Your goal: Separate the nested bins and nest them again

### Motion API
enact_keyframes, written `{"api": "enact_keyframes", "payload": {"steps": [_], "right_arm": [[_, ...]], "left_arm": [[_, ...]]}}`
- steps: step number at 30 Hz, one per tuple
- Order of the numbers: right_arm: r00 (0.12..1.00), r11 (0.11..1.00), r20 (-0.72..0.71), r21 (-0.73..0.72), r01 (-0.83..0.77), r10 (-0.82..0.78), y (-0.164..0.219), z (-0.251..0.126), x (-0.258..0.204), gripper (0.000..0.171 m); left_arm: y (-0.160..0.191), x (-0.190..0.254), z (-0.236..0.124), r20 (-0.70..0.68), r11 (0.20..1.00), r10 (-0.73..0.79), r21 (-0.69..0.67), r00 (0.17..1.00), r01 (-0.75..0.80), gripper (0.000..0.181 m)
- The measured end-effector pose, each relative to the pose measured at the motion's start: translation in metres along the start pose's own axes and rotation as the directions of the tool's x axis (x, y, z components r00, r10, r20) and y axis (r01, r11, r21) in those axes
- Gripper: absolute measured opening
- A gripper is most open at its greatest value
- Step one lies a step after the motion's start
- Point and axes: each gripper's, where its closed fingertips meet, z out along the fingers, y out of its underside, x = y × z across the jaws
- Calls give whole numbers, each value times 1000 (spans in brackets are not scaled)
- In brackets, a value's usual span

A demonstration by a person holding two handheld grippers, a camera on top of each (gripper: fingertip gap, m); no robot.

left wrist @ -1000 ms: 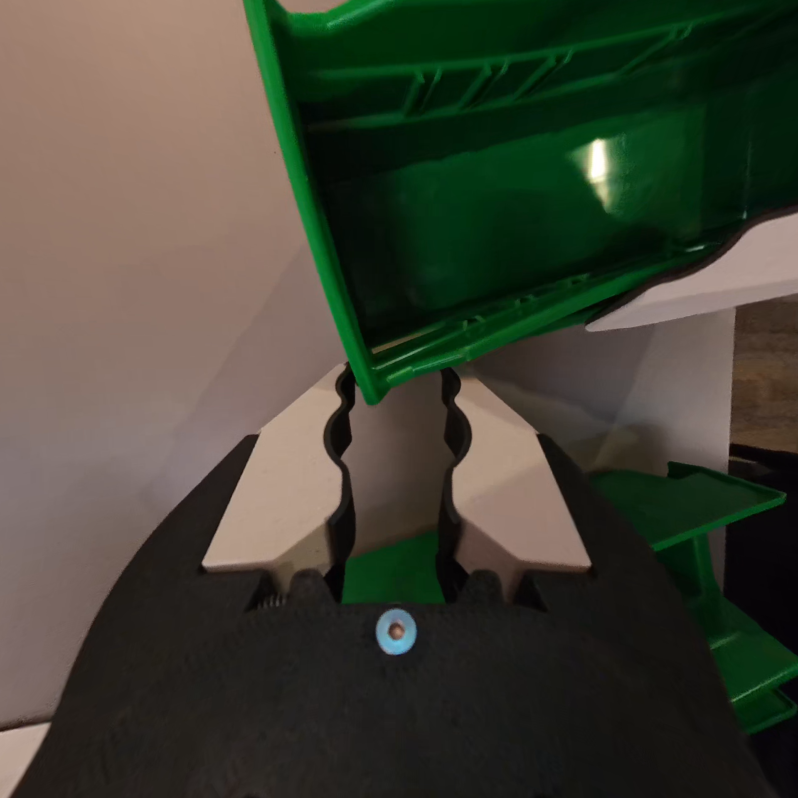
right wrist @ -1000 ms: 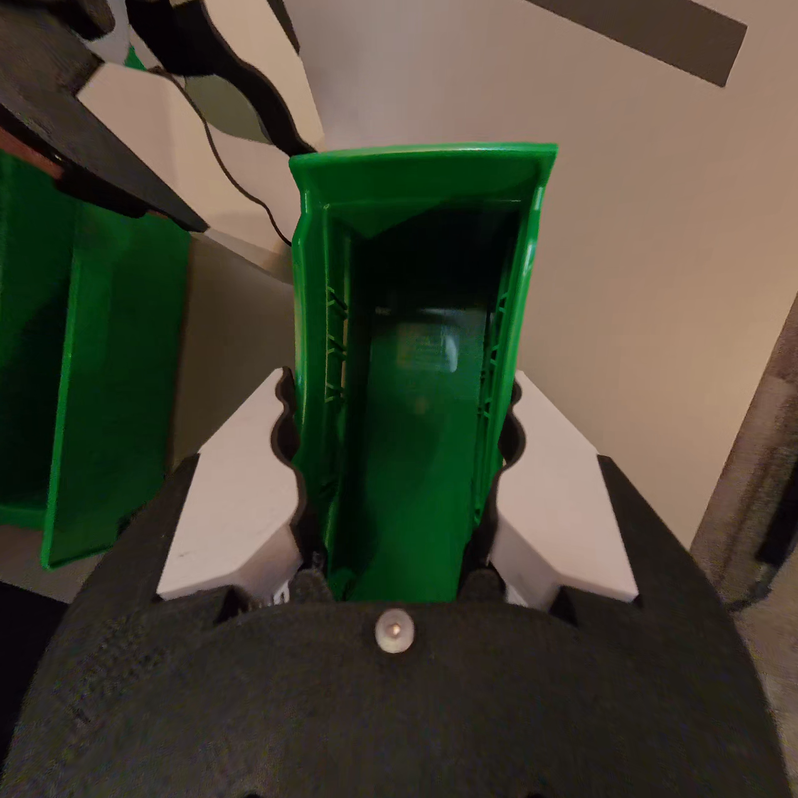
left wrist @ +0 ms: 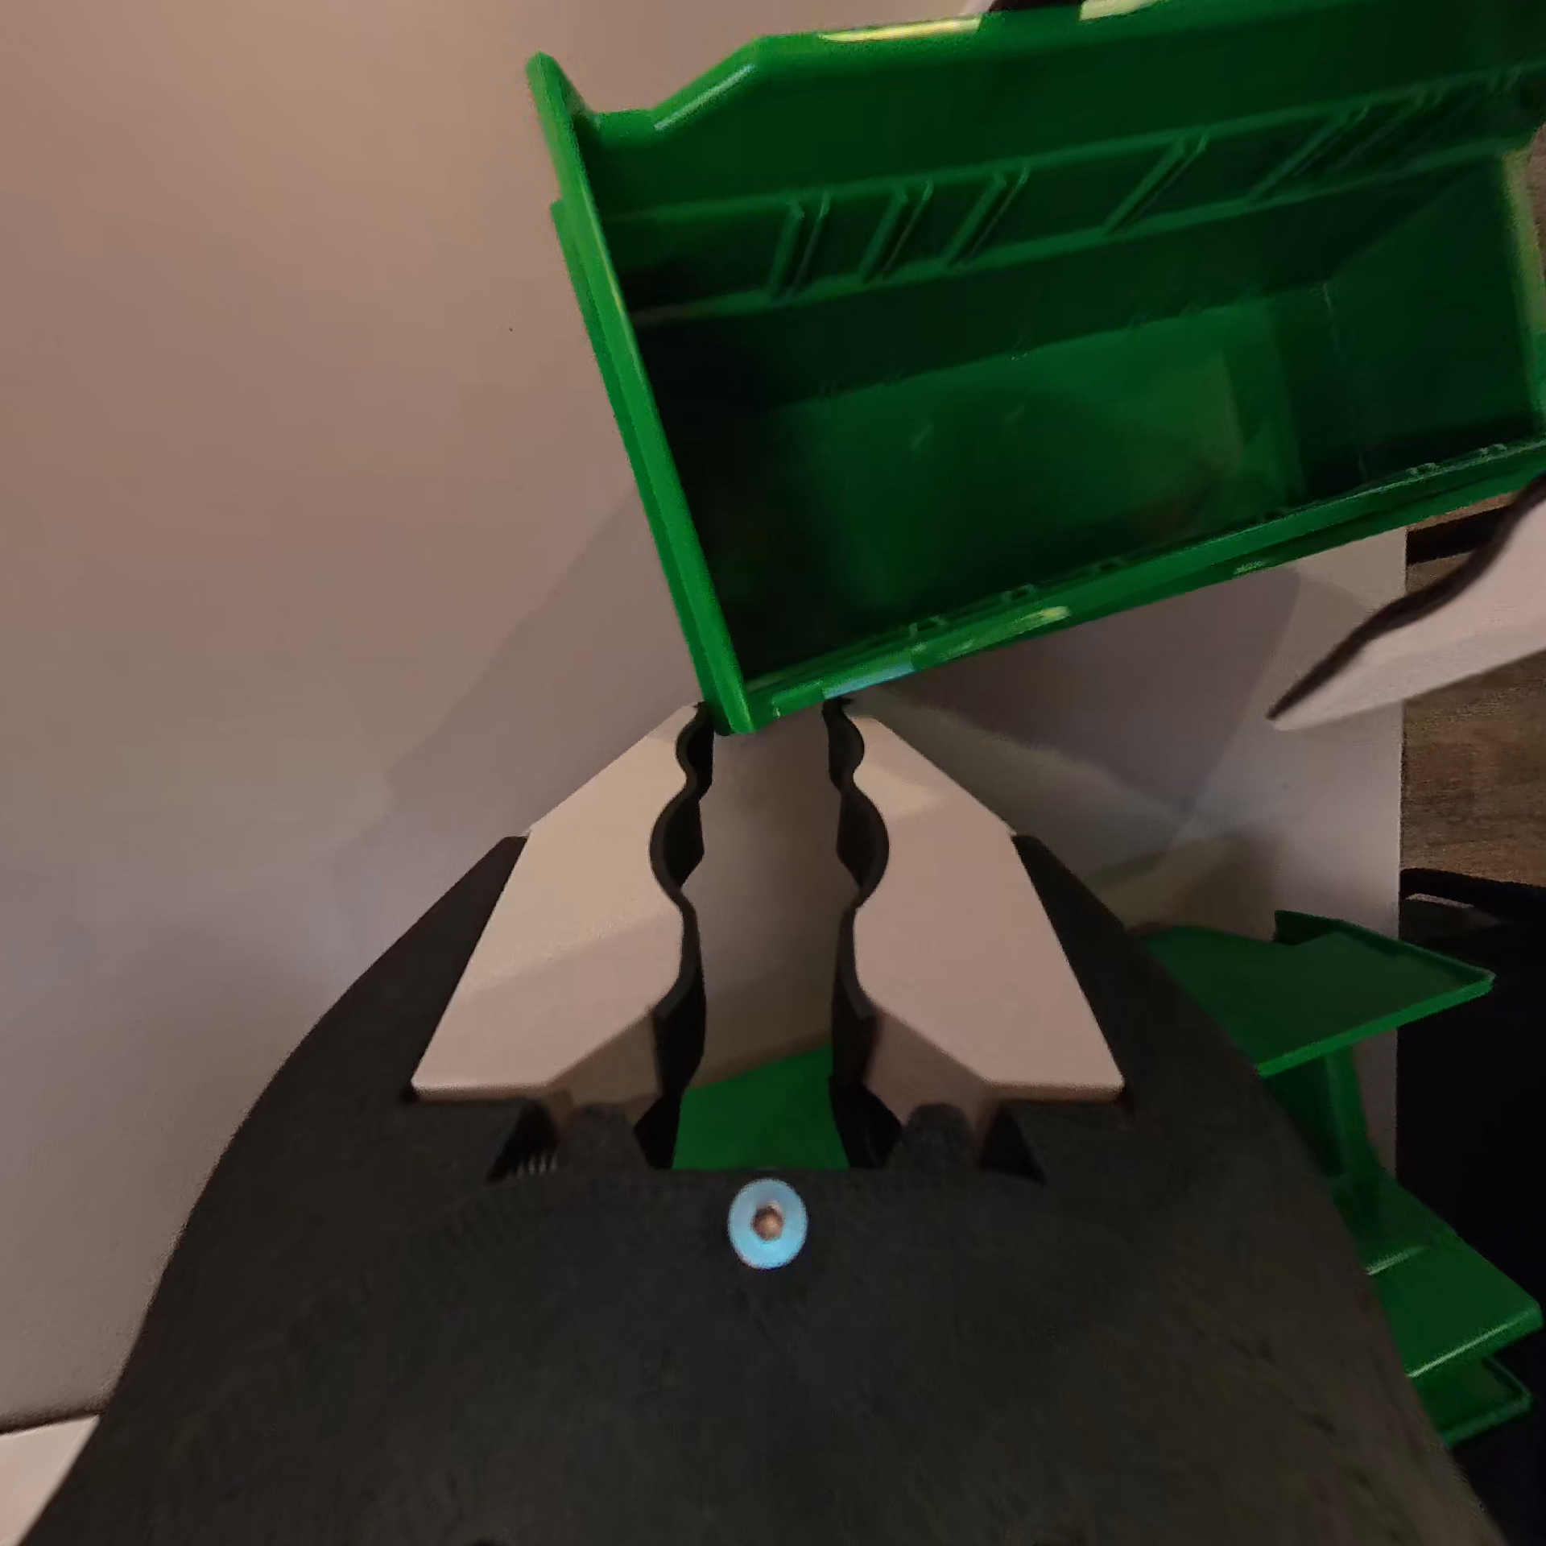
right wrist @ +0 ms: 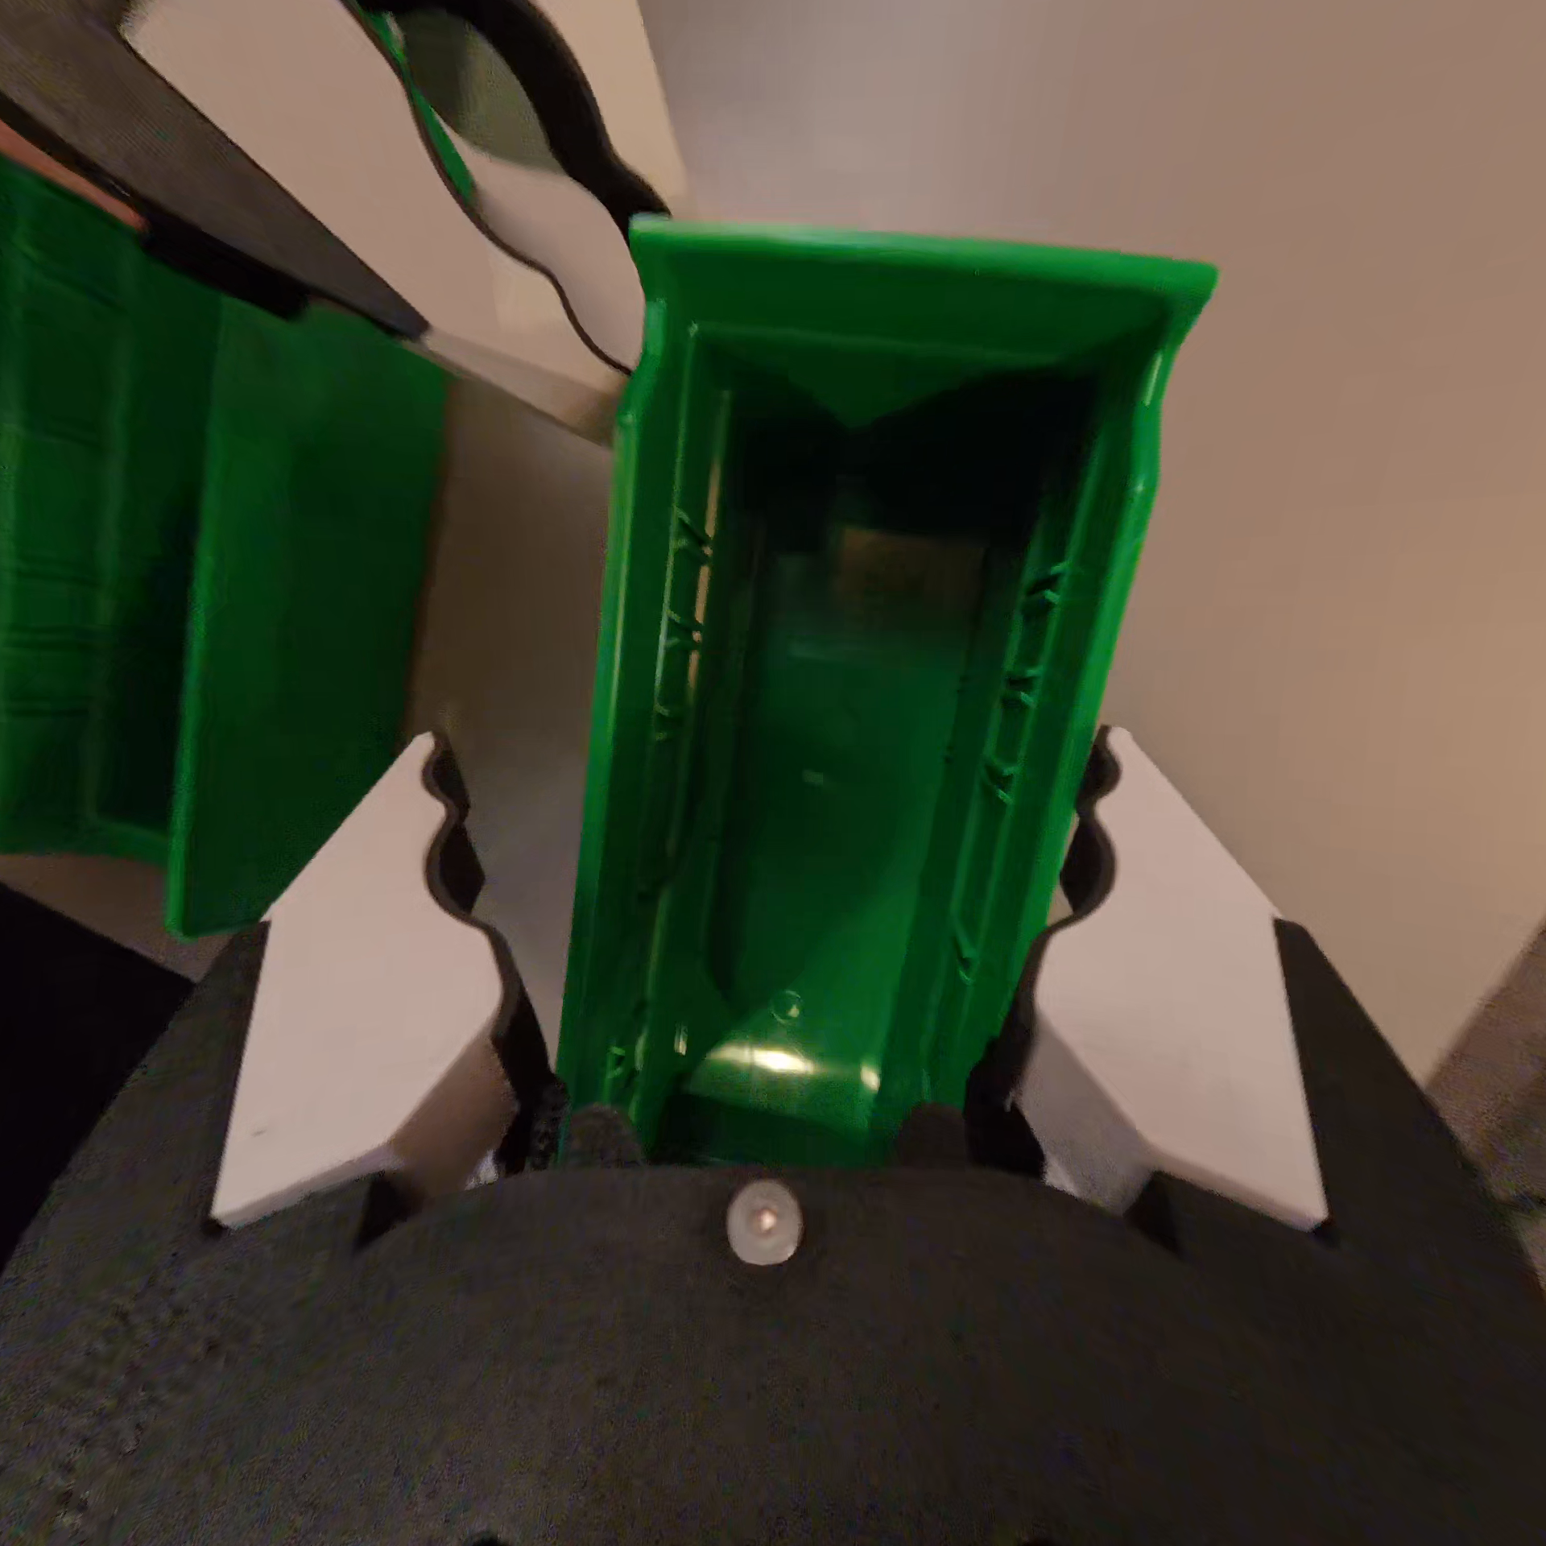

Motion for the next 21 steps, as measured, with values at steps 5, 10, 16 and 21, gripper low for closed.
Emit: {"api": "enact_keyframes", "payload": {"steps": [5, 10, 16, 21], "right_arm": [[998, 995, -67, -94, -21, 15, 14, 7, 14, 131], [997, 997, -64, -60, -40, 36, 10, 9, 14, 115], [999, 999, -16, -9, -47, 47, -3, 7, 9, 124], [1000, 999, -6, -51, -2, 2, -18, 19, 16, 123]], "left_arm": [[-1, 1, -1, 5, 1000, 12, 8, 1000, -12, 26], [-5, 3, -3, 0, 998, 28, 50, 1000, -28, 38], [-6, 4, -5, 3, 996, 69, 58, 998, -69, 41], [-9, 3, -2, 24, 994, 95, 48, 995, -97, 41]]}}
